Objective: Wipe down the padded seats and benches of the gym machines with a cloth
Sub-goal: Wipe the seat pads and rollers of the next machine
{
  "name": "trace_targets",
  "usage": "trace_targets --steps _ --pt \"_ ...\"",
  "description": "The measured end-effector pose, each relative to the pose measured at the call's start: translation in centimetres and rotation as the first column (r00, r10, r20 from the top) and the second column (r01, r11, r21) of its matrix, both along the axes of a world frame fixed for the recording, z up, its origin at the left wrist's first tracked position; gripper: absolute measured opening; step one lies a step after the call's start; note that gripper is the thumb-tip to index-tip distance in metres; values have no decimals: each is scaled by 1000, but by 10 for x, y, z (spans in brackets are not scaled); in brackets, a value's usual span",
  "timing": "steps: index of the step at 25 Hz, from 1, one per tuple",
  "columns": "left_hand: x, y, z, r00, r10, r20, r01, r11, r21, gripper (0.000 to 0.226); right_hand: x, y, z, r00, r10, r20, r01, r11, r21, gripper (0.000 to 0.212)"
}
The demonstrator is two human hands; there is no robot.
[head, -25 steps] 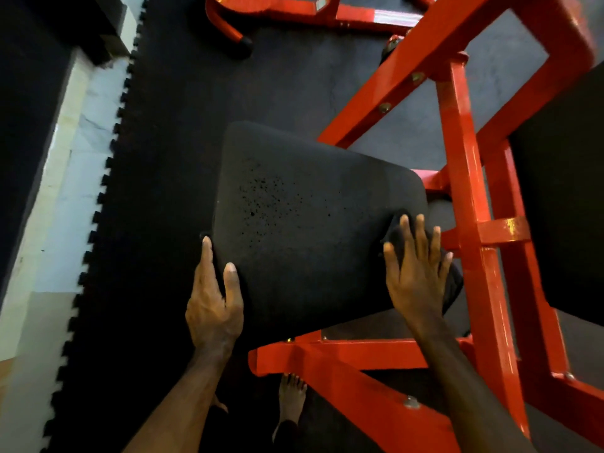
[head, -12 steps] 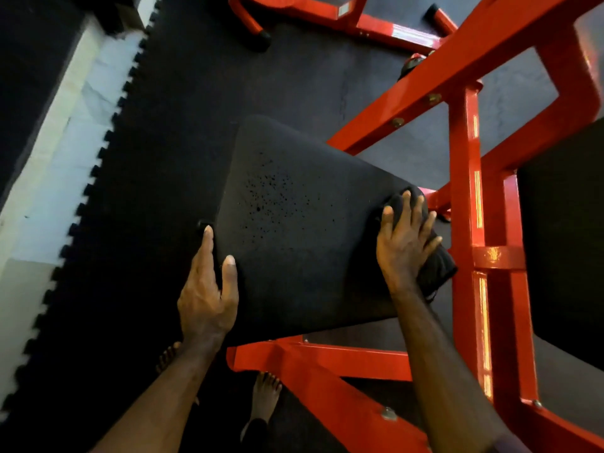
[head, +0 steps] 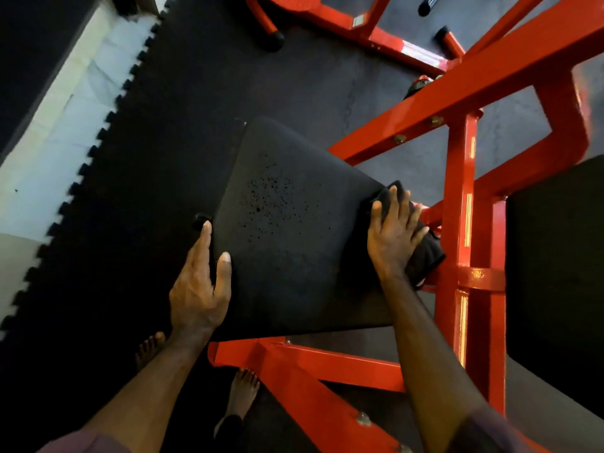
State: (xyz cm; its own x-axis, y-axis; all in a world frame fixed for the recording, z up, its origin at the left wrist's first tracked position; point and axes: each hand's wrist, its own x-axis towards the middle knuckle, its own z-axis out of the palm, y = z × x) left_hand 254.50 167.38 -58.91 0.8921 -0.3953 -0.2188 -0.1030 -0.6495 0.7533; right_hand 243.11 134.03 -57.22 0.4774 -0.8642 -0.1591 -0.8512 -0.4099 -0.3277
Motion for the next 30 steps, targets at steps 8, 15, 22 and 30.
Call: trace_targets --steps 8,15,22,30 --pt "1 1 2 1000 -2 -8 2 1000 -17 68 -2 -23 8 991 -136 14 135 990 43 60" --pt "1 3 3 1000 -9 -29 8 1000 -16 67 -35 -13 13 971 237 -37 -237 971 -18 59" --pt "1 1 2 1000 18 -9 -18 1000 -17 67 43 -12 10 969 245 -43 -244 969 27 55" --pt "3 -1 3 1000 12 -11 -12 1000 -18 68 60 0 12 992 118 -37 -115 990 83 60"
